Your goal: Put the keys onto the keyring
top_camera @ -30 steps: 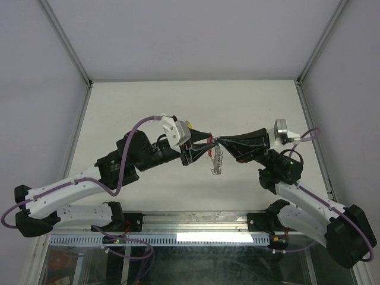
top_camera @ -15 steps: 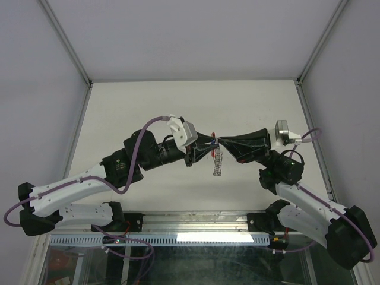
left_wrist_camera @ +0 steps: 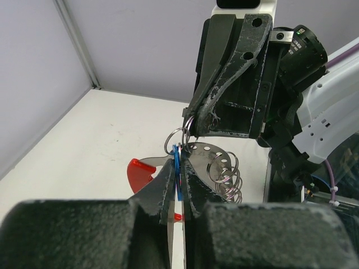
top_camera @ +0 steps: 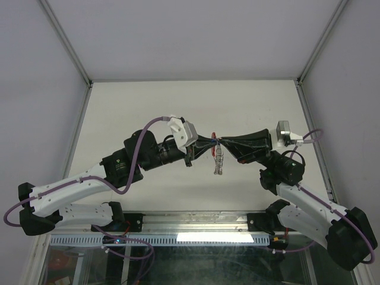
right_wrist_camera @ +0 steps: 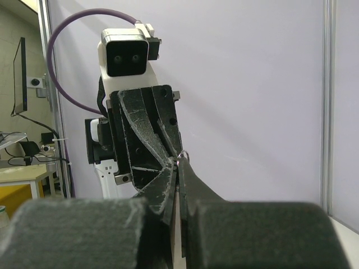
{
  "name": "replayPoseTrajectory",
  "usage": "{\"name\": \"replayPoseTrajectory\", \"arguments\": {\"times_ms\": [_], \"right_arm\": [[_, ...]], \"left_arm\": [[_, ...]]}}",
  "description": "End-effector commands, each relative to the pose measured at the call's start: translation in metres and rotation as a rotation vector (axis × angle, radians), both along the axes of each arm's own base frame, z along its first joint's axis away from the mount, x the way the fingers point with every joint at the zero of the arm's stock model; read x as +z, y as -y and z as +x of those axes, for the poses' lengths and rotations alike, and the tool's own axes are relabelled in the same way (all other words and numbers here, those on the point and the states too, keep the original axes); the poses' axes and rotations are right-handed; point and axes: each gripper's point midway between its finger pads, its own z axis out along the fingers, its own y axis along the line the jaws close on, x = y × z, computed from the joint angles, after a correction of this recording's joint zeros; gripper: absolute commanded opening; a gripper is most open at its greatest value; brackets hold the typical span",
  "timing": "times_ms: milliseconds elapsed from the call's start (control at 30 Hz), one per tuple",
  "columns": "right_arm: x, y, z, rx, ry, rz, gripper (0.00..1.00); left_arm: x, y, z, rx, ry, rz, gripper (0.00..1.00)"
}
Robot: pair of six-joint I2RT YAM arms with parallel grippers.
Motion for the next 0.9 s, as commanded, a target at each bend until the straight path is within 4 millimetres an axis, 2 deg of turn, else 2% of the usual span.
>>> {"name": "replayPoseTrajectory", "arguments": {"times_ms": [0,367,600,733,867], "right_arm": [[0.038,0.019,-0.024,-0.015,0.139,0.118,0.0],[0.045,0.024,-0.02,-0.041,0.122,0.148,0.0],[0.044,0.022,-0.015,-0.056,0.113,0.139,0.0],[0.042,0.023,-0.013,-0.07,0.103,0.139,0.0],[0.041,0.024,-0.011,-0.087,0.101,0.131,0.0]], "left_arm": [[0.018,-0.006,-0.002,0.015,0.019,-0.037,0.0],[0.014,-0.004,-0.001,0.014,0.012,-0.026,0.0],[0.007,0.007,-0.004,-0.024,-0.001,0.001,0.0],[0.005,0.015,-0.008,-0.062,0.002,0.025,0.07],[0.007,0.011,-0.009,-0.058,0.009,0.022,0.14]]}}
